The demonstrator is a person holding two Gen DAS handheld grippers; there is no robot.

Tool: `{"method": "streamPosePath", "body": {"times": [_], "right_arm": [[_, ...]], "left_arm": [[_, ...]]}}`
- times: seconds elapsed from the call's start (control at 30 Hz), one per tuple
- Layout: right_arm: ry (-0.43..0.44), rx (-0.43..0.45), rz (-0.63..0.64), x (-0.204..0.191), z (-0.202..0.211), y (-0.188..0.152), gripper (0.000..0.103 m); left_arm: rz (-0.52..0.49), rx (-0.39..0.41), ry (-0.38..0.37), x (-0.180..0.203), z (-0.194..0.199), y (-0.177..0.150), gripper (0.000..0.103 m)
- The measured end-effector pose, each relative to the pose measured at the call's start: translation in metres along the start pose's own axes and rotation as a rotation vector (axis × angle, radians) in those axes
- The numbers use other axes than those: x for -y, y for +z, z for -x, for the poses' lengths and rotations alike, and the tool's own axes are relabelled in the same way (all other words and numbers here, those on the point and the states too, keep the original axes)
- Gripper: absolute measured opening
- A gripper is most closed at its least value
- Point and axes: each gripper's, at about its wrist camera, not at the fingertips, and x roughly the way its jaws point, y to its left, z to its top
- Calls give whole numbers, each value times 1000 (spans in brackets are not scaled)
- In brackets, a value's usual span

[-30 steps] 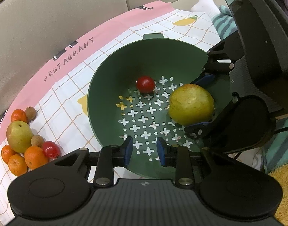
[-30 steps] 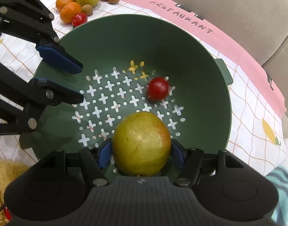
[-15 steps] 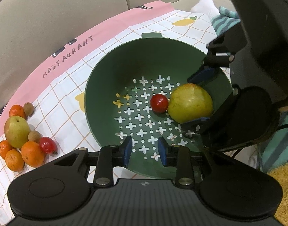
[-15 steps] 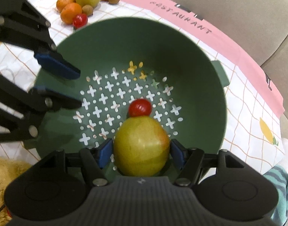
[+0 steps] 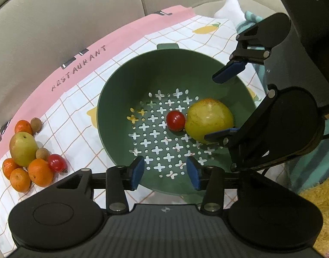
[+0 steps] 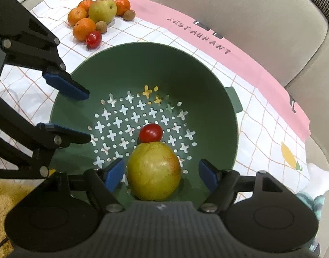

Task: Organize fruits
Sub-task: 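Move both open tools back toward the fruit pile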

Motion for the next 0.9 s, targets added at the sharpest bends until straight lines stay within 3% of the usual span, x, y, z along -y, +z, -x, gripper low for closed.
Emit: {"method": "streamPosePath", "body": {"times": [0.13, 0.23, 0.67, 0.9], "right_arm": [[-8, 18, -26, 1, 10, -3, 75], [-2, 49, -74, 1, 19, -6, 84], [22, 221, -303, -5, 53, -5, 85], [30, 336, -383, -17, 65, 10, 85]], "left_arm": [[43, 41, -14, -4, 14, -4, 61], [77, 69, -20, -8, 24, -7, 66], [284, 189, 47, -51, 63, -29, 66], [426, 296, 100, -90, 85, -52, 66]]}}
